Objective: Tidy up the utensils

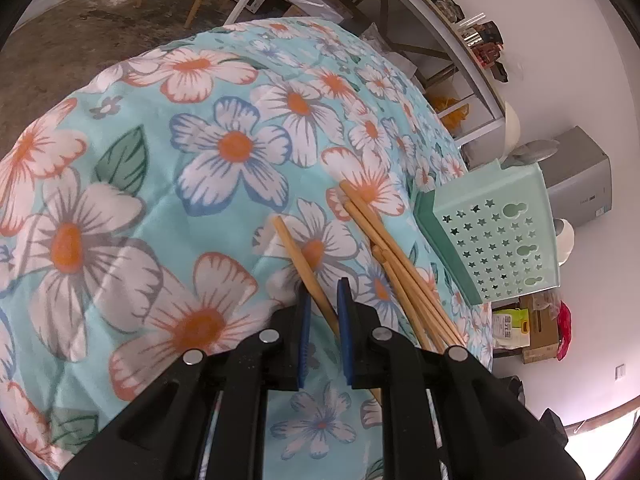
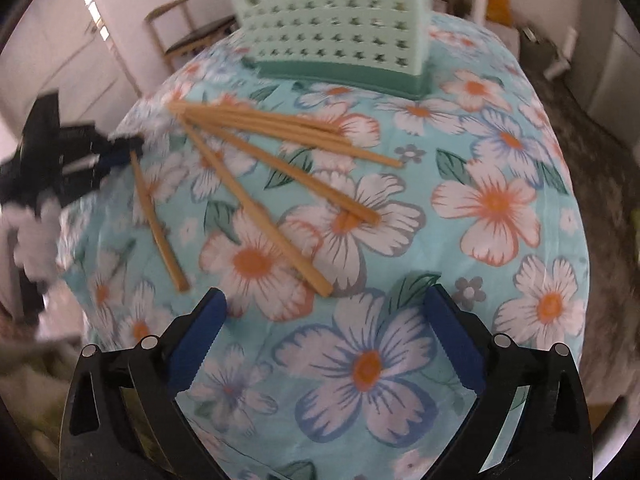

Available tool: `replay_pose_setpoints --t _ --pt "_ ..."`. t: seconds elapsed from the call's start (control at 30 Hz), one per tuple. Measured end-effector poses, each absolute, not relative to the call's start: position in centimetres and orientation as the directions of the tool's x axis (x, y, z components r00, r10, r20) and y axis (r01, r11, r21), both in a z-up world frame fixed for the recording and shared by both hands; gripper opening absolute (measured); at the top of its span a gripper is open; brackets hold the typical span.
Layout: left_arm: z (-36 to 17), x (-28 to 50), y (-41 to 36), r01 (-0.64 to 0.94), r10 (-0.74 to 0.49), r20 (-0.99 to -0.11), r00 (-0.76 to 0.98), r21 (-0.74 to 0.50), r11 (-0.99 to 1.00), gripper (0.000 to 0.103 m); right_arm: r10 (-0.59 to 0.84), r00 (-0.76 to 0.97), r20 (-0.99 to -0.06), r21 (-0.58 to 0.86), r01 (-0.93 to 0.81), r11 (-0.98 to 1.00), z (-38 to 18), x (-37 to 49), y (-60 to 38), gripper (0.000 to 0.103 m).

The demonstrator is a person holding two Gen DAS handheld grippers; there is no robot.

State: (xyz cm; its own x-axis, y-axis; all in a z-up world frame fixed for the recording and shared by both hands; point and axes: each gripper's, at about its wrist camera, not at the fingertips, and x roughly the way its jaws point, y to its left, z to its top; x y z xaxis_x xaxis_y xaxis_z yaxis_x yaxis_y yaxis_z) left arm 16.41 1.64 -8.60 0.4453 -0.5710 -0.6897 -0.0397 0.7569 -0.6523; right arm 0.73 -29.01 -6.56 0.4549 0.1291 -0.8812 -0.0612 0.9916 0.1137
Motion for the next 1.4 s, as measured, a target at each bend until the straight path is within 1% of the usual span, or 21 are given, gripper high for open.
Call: replay_pose_setpoints --t 0.17,0.23,0.33,0.4,0.43,0.5,0.53,0.57,0.63,0.7,0.73,0.8,0.83,0.87,0.9,1.0,1.23,1.33,1.4 --pt "-8.5 16.2 2.5 -0.050 -0.563 -0.690 0.455 -0.651 0.757 0.012 0.190 0.435 -0.880 0.191 -0.042 0.981 -5.1 1.3 -30.4 0.095" --pt "-8.5 16.2 2.9 -0.054 -0.559 -0.691 0.458 -0.650 0.758 0.012 0.181 0.495 -0.850 0.161 -0.084 0.983 -3.3 1.3 -29.8 0.095" --pt "-8.4 16.1 3.2 -0.060 -0.555 -0.691 0.463 -0.649 0.758 0.012 0.179 0.585 -0.791 0.073 -0.200 0.977 -0.9 1.8 -27.3 0.095" --pt "-8.4 16.1 3.2 -0.063 -0.553 -0.691 0.465 -0.649 0.758 0.012 0.200 0.612 -0.765 0.044 -0.261 0.964 -0.1 2.5 -25.6 0.092" --pt "-8.4 16.0 3.3 -0.063 -0.552 -0.691 0.467 -0.649 0.758 0.012 0.214 0.619 -0.756 0.031 -0.293 0.956 0.1 3.2 -24.6 0.090" --pt "-8.4 15.9 3.5 -0.063 -0.550 -0.691 0.468 -0.647 0.760 0.012 0.231 0.622 -0.748 0.004 -0.344 0.939 0.1 4.5 -22.9 0.078" --pt "-8.4 15.8 3.6 -0.063 -0.550 -0.691 0.468 -0.647 0.760 0.012 0.229 0.621 -0.750 -0.021 -0.369 0.929 -0.1 5.3 -22.0 0.074" --pt "-8.4 15.8 3.6 -0.063 -0.551 -0.691 0.468 -0.648 0.759 0.012 0.231 0.619 -0.751 -0.035 -0.387 0.921 -0.2 6.0 -21.4 0.066" --pt "-8.4 15.7 3.8 -0.058 -0.555 -0.689 0.467 -0.650 0.758 0.012 0.258 0.594 -0.762 -0.029 -0.429 0.903 -0.6 7.6 -20.4 0.059" --pt "-8.4 15.7 3.9 -0.049 -0.557 -0.688 0.465 -0.648 0.760 0.013 0.286 0.561 -0.777 -0.010 -0.465 0.886 -1.0 9.0 -19.6 0.045" --pt "-8.4 15.7 3.9 -0.044 -0.557 -0.689 0.464 -0.646 0.762 0.013 0.293 0.545 -0.786 -0.011 -0.486 0.874 -1.4 9.7 -19.1 0.043" --pt "-8.3 15.6 3.9 -0.034 -0.559 -0.688 0.463 -0.643 0.765 0.013 0.298 0.521 -0.800 -0.015 -0.515 0.857 -1.9 10.6 -18.4 0.034" --pt "-8.3 15.6 3.9 -0.028 -0.560 -0.688 0.461 -0.643 0.766 0.013 0.295 0.504 -0.812 -0.019 -0.527 0.850 -2.4 11.1 -18.0 0.032" --pt "-8.3 15.7 3.9 -0.025 -0.561 -0.688 0.460 -0.642 0.766 0.013 0.289 0.491 -0.822 -0.021 -0.534 0.845 -2.9 11.5 -17.7 0.026" --pt "-8.3 15.7 3.9 -0.021 -0.563 -0.688 0.458 -0.642 0.767 0.013 0.283 0.471 -0.836 -0.022 -0.543 0.839 -3.5 12.1 -17.4 0.022" --pt "-8.2 15.7 4.0 -0.009 -0.566 -0.689 0.454 -0.638 0.770 0.013 0.276 0.443 -0.853 -0.024 -0.561 0.828 -4.7 13.1 -16.6 0.019" --pt "-8.2 15.6 3.9 0.000 -0.565 -0.690 0.452 -0.633 0.774 0.014 0.260 0.406 -0.876 -0.032 -0.586 0.809 -6.4 14.7 -15.4 0.018" --pt "-8.2 15.6 3.9 0.000 -0.562 -0.691 0.454 -0.631 0.776 0.014 0.267 0.406 -0.874 -0.025 -0.585 0.811 -6.4 15.2 -15.3 0.009" --pt "-8.2 15.7 3.9 0.002 -0.558 -0.693 0.456 -0.627 0.779 0.014 0.266 0.413 -0.871 -0.026 -0.579 0.815 -6.2 15.3 -15.2 0.007"
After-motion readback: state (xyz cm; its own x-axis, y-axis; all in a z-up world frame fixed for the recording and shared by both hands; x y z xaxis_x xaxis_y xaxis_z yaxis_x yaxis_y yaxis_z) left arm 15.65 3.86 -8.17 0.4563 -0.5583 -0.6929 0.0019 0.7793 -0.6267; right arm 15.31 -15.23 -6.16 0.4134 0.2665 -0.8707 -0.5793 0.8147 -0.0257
